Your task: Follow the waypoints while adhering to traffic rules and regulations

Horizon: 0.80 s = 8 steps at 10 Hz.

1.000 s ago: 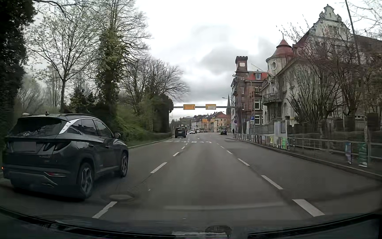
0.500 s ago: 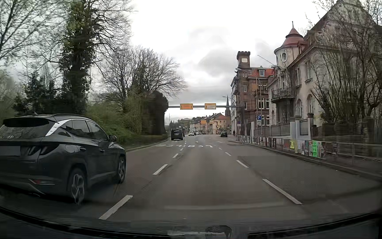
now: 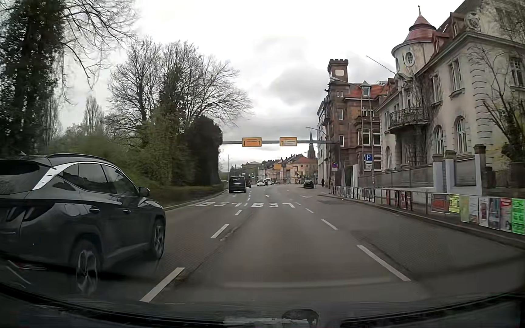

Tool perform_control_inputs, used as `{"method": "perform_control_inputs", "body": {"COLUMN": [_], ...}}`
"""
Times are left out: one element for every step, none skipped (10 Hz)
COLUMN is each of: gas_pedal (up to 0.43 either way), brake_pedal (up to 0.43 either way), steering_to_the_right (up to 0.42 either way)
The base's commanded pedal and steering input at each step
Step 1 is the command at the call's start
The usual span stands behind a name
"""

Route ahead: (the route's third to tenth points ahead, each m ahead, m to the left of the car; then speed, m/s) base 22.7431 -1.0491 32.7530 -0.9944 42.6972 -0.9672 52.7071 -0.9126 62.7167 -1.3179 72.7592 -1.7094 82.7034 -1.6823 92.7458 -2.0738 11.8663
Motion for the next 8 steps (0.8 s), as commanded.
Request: {"method": "perform_control_inputs", "body": {"gas_pedal": [0.11, 0.11, 0.11, 0.11, 0.11, 0.11, 0.11, 0.11], "brake_pedal": [0.0, 0.0, 0.0, 0.0, 0.0, 0.0, 0.0, 0.0], "steering_to_the_right": [0.006, 0.006, 0.006, 0.006, 0.004, 0.003, 0.001, 0.0]}}
